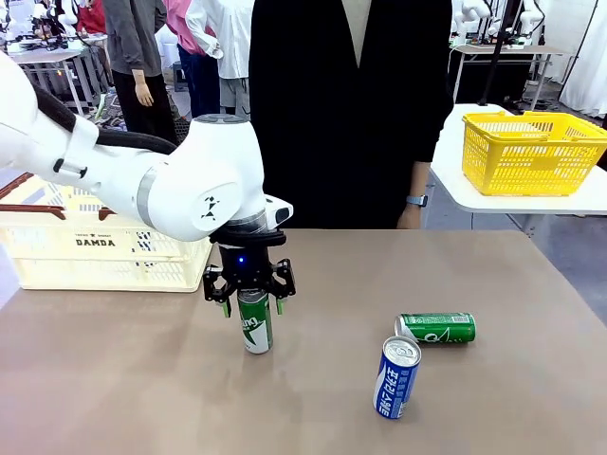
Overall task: Place the drinks into the Shopping basket.
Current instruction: Pick up one drink and place it into the Shopping basket.
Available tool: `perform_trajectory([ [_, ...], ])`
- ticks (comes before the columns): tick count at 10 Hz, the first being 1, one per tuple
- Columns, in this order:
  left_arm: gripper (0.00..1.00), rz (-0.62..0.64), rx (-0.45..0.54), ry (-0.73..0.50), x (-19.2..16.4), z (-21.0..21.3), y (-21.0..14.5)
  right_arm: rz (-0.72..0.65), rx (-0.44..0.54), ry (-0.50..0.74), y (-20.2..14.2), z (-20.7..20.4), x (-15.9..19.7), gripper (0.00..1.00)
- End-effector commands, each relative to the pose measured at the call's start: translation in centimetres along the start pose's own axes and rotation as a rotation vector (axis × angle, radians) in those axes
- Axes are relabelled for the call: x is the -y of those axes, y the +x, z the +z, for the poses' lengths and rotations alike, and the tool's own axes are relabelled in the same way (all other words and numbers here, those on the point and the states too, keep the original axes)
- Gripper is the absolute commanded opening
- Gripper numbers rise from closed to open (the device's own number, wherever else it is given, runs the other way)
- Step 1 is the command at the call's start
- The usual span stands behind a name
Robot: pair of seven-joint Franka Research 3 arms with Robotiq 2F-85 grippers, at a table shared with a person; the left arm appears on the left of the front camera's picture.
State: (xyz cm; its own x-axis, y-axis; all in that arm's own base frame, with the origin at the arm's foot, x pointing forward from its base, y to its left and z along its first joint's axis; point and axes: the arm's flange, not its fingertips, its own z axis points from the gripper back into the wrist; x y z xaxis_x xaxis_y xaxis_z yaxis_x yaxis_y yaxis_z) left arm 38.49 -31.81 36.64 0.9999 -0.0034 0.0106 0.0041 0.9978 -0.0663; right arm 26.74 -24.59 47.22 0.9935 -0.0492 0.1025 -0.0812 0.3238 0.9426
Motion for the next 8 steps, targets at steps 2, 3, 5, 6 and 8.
perform_trajectory([
  [2, 1.0, -0.021, -0.032, -0.025, 0.07, 0.28, 0.01, -0.013, -0.008, -0.003, -0.16, 0.12, -0.43, 1.0],
  [3, 1.0, -0.025, -0.028, -0.028, 0.16, 0.34, -0.17, -0.013, -0.008, -0.003, -0.16, 0.12, -0.43, 1.0],
  [5, 0.03, -0.03, -0.026, -0.011, 0.39, 0.35, -0.49, -0.013, -0.008, -0.003, -0.16, 0.12, -0.43, 1.0],
  [6, 0.0, -0.035, -0.026, -0.006, 0.47, 0.38, -0.61, -0.013, -0.008, -0.003, -0.16, 0.12, -0.43, 1.0],
  [8, 0.0, -0.027, -0.022, -0.011, 0.38, 0.25, -0.38, -0.013, -0.008, -0.003, -0.16, 0.12, -0.43, 1.0],
])
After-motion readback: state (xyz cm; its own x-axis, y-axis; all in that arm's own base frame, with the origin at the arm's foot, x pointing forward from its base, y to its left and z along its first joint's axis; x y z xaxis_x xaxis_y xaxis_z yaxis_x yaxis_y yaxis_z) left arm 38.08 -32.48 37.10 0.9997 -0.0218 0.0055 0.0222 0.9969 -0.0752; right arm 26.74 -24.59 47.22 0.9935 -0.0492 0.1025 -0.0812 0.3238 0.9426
